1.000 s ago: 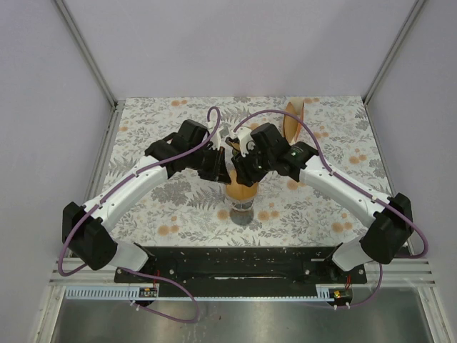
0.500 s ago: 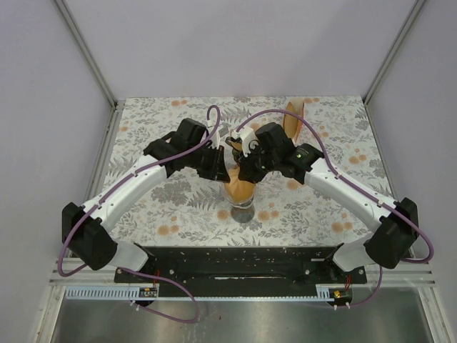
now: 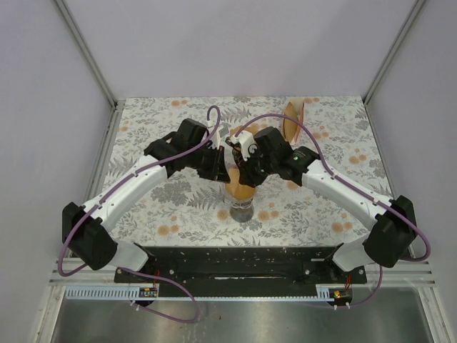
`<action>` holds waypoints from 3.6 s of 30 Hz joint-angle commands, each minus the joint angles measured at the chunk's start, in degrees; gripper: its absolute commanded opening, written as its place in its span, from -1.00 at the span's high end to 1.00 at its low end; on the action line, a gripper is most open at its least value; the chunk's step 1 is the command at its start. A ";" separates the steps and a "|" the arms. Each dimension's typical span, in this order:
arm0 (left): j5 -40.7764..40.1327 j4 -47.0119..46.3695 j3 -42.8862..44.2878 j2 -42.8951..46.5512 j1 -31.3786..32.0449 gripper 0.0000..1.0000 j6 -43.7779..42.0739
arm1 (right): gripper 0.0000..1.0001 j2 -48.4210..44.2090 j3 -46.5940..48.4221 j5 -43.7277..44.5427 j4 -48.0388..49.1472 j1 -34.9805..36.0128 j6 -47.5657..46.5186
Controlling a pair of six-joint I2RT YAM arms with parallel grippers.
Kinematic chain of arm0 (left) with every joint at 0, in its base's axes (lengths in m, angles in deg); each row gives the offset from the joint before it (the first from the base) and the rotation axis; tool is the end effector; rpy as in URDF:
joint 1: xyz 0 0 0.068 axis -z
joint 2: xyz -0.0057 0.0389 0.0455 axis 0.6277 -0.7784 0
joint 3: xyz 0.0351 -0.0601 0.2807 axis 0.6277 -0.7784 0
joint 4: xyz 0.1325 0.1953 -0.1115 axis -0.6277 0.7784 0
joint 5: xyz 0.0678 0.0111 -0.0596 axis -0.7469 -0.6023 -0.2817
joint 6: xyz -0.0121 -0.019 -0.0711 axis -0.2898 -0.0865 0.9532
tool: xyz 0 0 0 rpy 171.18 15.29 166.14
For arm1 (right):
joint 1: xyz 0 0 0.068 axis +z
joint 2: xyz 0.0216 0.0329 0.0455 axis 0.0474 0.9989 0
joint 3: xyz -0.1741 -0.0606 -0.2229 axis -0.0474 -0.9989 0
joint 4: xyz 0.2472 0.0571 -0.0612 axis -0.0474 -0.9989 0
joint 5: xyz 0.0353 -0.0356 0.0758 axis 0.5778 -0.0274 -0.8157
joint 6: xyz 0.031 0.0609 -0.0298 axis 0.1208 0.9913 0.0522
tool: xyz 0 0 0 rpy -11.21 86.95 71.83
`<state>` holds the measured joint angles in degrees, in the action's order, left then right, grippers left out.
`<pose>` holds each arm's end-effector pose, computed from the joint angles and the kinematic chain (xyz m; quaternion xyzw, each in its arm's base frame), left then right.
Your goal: Place the coffee filter in the dripper
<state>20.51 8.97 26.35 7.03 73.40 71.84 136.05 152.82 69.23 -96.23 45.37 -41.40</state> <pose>0.2392 -0.1991 0.3237 0.1865 0.8957 -0.3524 0.1967 0.2359 0.2402 0.3110 -0.4294 0.8068 0.2378 0.3289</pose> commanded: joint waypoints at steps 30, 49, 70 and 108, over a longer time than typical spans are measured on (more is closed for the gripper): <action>0.86 -0.10 4.92 -1.05 -0.24 0.39 -0.05 | -0.43 -3.57 0.75 1.97 -0.80 0.24 0.61; 0.33 0.96 6.34 0.26 -0.33 -0.01 -1.28 | -0.70 -6.47 2.50 5.75 -1.68 0.24 1.84; -1.69 -0.27 1.42 -0.17 -0.33 0.03 -3.04 | -0.63 -5.94 -6.11 12.52 1.83 -0.38 9.05; 1.30 2.54 12.22 -0.35 -2.79 -0.57 -5.15 | -0.63 -9.54 7.77 12.16 -4.84 -0.47 8.00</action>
<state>21.08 11.86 35.05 5.87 72.42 67.93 129.91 155.81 78.95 -99.64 45.18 -32.90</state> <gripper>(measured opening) 0.777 0.815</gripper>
